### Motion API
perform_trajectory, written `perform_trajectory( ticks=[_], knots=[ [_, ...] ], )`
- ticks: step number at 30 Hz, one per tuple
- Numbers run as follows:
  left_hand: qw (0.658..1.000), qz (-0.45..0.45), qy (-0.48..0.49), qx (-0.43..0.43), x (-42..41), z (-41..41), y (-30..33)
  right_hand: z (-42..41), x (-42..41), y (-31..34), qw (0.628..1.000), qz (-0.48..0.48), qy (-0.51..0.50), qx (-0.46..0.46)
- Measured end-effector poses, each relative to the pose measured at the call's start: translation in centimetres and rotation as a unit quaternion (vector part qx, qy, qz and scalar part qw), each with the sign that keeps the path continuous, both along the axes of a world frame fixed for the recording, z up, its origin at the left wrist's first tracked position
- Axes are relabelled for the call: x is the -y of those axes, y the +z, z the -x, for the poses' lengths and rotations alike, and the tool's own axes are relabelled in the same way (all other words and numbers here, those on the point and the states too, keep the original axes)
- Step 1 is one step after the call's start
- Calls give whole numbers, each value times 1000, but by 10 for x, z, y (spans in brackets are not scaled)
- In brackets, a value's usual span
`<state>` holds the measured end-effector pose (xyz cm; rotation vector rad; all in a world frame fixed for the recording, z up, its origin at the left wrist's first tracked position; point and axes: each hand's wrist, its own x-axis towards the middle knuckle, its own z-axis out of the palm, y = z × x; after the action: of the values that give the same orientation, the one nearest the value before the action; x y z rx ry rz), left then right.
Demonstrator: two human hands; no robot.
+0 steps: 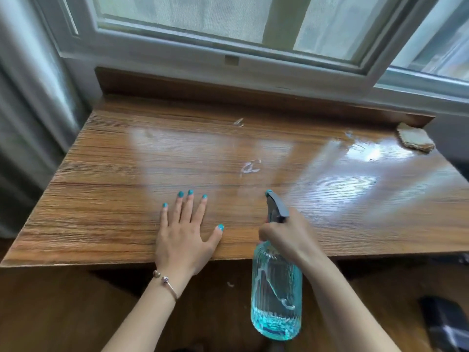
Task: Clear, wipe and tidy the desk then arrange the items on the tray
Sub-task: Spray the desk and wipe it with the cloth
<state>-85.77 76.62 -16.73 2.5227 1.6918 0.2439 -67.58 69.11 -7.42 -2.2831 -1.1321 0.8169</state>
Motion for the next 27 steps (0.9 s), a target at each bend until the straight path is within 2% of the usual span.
perform_trajectory(
  ticks=[4, 7, 10, 14, 17, 27],
  knots=[
    [1000, 2, 5, 2, 0, -1, -3, 5, -3, -1, 1000, -6, -10, -4],
    [1000, 1, 3, -4, -2, 0, -3, 8, -5, -3, 999, 2, 2, 32],
    [1000, 4, -2, -2, -3, 0, -4, 11, -4, -6, 999, -3, -27, 45],
    [1000, 7, -4, 5, -2, 0, -5, 17, 0, -7, 999, 18, -23, 29],
    [1000, 5, -4, 9, -3, 0, -7, 22, -1, -3, 999, -2, -35, 2],
    [1000, -6, 1, 16, -5, -1, -11, 28, -8, 4, 1000, 11, -9, -1]
  ],
)
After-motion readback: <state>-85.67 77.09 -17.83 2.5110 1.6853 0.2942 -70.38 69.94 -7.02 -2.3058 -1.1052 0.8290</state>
